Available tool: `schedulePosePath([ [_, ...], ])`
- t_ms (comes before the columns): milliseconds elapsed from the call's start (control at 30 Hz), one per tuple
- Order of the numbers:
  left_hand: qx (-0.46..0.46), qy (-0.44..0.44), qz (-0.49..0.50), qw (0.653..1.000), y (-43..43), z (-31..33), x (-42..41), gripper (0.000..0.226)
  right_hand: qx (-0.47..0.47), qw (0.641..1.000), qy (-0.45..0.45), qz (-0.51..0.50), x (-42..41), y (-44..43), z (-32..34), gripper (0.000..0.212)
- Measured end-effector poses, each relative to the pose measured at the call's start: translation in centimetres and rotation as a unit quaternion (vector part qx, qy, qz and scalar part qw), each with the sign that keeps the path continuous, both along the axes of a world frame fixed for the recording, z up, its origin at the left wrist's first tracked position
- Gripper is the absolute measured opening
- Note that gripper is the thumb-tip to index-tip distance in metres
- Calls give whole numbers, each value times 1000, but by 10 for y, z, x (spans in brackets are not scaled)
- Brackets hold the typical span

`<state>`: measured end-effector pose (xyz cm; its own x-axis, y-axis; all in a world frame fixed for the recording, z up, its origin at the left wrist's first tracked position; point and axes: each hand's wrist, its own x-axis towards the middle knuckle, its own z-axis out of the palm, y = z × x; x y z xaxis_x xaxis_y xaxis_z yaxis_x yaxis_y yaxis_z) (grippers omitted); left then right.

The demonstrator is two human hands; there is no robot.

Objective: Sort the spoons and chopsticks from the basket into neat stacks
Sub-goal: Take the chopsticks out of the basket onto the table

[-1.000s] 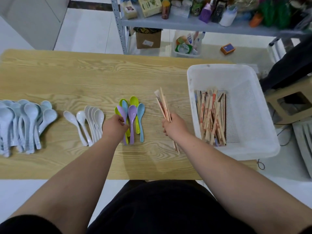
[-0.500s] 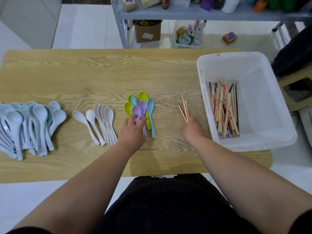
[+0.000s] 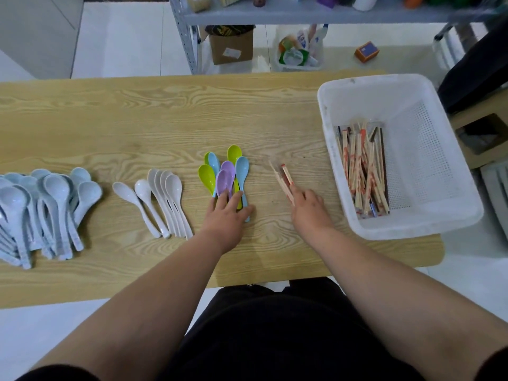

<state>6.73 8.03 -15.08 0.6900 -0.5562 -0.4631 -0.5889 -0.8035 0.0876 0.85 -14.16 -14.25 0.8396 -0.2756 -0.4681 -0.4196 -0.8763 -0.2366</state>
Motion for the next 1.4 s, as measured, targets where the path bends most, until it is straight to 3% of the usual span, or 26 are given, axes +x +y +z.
schedulePosePath([
  [133, 0, 13, 6, 1000, -4, 5, 1, 64, -3, 999, 47, 4, 11, 0, 9, 68],
  [267, -32, 16, 37, 999, -10, 12, 0, 66, -40, 992, 65, 102, 17, 7, 34, 67],
  [467, -211, -24, 34, 977, -54, 30, -7, 51, 12, 956, -159, 248, -14, -31, 80, 42],
  [533, -255, -14, 30, 966, -84, 44, -15, 51, 26, 949, -227, 217, -29, -68, 86, 36],
  [633, -318, -17, -3, 948, -131, 59, -26, 53, 10, 958, -244, 149, -46, -138, 86, 32],
  [767, -279, -46, -75, 956, -196, 67, -44, 57, -56, 973, -204, 95, -57, -230, 80, 40],
  [867, -203, -52, -67, 976, -228, 59, -58, 62, -62, 976, -137, 159, -69, -281, 73, 41],
  [1000, -167, -51, -63, 983, -247, 57, -67, 65, -43, 975, -97, 194, -80, -316, 66, 40],
  [1233, -131, -42, -83, 987, -264, 64, -77, 57, 3, 967, -129, 220, -110, -340, 58, 34],
  [1400, -97, -78, -76, 989, -270, 71, -90, 50, -89, 940, -180, 275, -107, -374, 52, 40],
])
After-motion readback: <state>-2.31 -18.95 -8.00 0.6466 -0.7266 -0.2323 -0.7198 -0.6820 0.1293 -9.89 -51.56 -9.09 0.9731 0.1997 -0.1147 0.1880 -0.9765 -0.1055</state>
